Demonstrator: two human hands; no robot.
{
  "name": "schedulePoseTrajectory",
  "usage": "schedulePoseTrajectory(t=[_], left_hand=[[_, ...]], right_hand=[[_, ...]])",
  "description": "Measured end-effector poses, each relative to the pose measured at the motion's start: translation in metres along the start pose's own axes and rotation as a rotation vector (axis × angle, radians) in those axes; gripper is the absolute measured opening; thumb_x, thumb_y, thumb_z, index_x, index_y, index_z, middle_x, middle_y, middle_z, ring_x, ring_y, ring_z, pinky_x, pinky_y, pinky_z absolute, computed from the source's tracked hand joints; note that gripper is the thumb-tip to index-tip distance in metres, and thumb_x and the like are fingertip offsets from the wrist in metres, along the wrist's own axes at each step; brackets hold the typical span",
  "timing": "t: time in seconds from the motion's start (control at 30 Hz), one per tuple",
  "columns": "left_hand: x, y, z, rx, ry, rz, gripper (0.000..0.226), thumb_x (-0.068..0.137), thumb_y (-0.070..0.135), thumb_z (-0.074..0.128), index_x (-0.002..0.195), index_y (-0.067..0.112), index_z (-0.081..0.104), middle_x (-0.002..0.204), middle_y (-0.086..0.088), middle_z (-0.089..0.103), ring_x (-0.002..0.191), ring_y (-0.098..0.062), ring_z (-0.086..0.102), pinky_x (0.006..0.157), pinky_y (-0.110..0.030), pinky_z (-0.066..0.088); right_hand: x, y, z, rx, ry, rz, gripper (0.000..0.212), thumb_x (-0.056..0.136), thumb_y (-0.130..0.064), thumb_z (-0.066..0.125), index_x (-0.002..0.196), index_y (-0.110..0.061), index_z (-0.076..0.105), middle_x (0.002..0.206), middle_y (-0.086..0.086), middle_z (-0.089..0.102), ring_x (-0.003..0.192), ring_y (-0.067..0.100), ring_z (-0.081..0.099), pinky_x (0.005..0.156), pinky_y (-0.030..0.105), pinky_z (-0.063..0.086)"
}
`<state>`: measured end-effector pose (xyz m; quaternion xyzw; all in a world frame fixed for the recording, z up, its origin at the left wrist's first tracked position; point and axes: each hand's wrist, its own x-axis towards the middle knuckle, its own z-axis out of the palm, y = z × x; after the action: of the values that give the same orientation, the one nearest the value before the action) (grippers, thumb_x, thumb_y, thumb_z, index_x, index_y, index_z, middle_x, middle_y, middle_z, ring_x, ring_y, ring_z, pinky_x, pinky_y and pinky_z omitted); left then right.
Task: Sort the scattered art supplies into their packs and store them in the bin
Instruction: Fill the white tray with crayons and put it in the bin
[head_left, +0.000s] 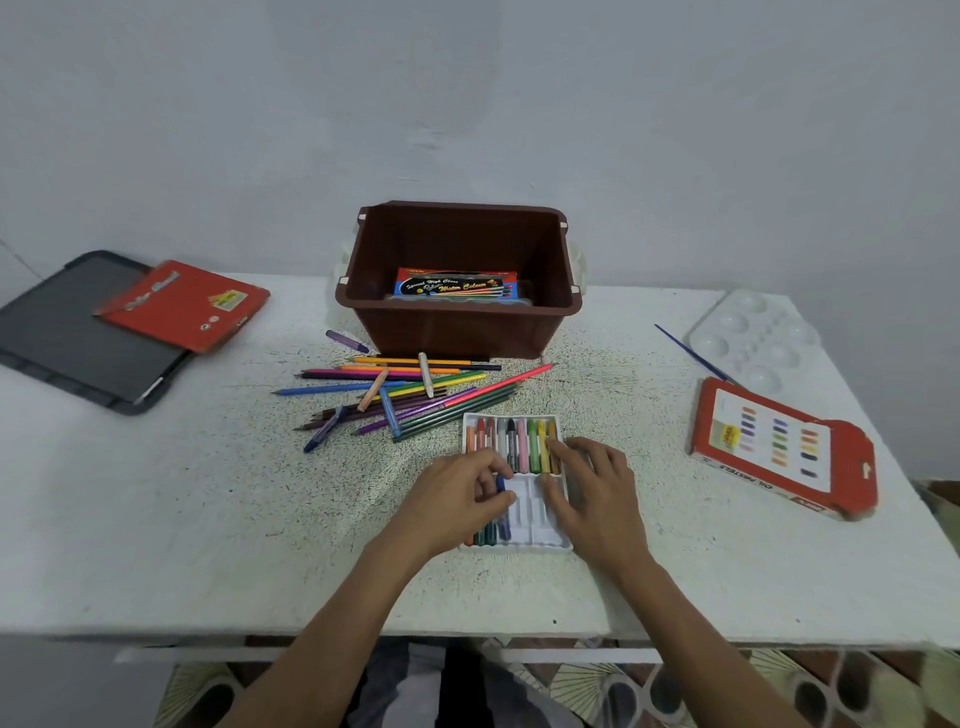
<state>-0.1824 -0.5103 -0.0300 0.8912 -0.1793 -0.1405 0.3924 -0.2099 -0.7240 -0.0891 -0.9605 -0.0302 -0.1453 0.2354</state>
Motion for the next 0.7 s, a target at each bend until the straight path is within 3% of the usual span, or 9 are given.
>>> schedulePoseTrajectory(t=[0.17,0.4,0.53,0.63,0.7], left_hand=[[-0.002,-0.010,0.019,0.270,0.089,0.098,0.044,0.090,0.045,0.063,0.131,0.031,0.053,0.107,0.016,0.048,0.104,-0.006,0.046,0.100,-0.030,0.037],[-0.009,-0.032,0.034,0.451,0.331,0.034,0.077,0.078,0.079,0.047,0.141,0.034,0.040,0.142,-0.002,0.037,0.128,-0.023,0.035,0.103,-0.046,0.035],[-0.010,-0.039,0.039,0.440,0.322,-0.108,0.097,0.074,0.090,0.036,0.153,0.035,0.021,0.163,-0.010,0.010,0.148,-0.031,0.010,0.116,-0.054,0.016],[-0.011,-0.042,0.038,0.436,0.306,-0.138,0.099,0.075,0.092,0.032,0.155,0.037,0.011,0.164,-0.007,0.000,0.150,-0.030,0.001,0.118,-0.054,0.008],[-0.013,-0.043,0.031,0.468,0.359,-0.144,0.087,0.083,0.086,0.026,0.153,0.035,0.018,0.163,-0.009,0.010,0.149,-0.031,0.012,0.116,-0.054,0.015]], right_hand=[[0.000,0.000,0.000,0.005,0.001,-0.001,0.047,0.095,-0.050,0.047,0.132,-0.024,0.059,0.126,-0.001,0.057,0.116,0.021,0.046,0.093,0.042,0.044],[0.001,0.000,-0.001,0.014,-0.001,0.001,0.049,0.094,-0.052,0.046,0.132,-0.024,0.059,0.127,-0.002,0.057,0.117,0.020,0.045,0.093,0.041,0.044],[0.001,0.002,0.000,0.007,-0.010,-0.001,0.048,0.094,-0.051,0.047,0.132,-0.025,0.059,0.127,-0.003,0.057,0.117,0.020,0.045,0.093,0.040,0.043],[0.001,0.002,0.000,0.009,0.001,-0.009,0.047,0.094,-0.050,0.047,0.132,-0.025,0.059,0.127,-0.003,0.057,0.117,0.020,0.045,0.093,0.039,0.043],[0.001,0.002,-0.001,0.013,0.003,-0.012,0.048,0.094,-0.050,0.047,0.132,-0.024,0.060,0.127,-0.003,0.057,0.117,0.019,0.045,0.094,0.039,0.042]])
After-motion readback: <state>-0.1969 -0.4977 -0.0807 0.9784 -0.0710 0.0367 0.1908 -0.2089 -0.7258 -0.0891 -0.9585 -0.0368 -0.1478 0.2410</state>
